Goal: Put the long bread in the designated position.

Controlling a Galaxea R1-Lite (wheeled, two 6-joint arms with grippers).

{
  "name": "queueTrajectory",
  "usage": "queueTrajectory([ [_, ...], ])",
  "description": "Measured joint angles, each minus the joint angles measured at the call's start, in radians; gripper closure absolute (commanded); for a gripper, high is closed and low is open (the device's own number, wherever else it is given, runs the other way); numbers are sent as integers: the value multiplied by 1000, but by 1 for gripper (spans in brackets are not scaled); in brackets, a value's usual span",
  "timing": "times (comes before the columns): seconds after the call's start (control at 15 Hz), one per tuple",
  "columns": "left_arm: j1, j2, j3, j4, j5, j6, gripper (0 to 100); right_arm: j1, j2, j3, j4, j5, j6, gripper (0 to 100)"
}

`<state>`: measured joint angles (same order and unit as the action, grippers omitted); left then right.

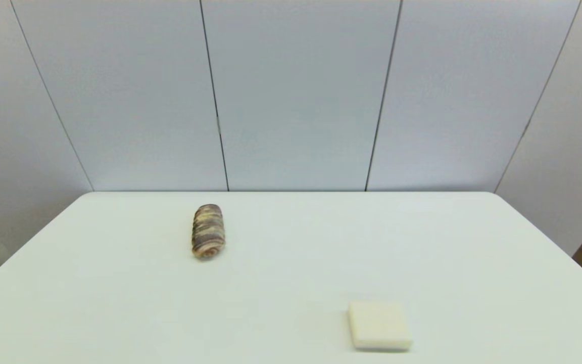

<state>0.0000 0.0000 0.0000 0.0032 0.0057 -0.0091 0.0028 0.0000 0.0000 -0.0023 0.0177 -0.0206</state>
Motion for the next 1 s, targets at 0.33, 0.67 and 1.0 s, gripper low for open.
queueTrajectory([
  [0.33, 0, 0, -7, -98, -17, 4, 0, 0, 0, 0, 0, 0, 0, 0],
  [0.67, 0, 0, -174, -74, -143, 2, 0, 0, 0, 0, 0, 0, 0, 0],
  [1.0, 0, 1, -312, 28, -181, 5, 0, 0, 0, 0, 0, 0, 0, 0],
])
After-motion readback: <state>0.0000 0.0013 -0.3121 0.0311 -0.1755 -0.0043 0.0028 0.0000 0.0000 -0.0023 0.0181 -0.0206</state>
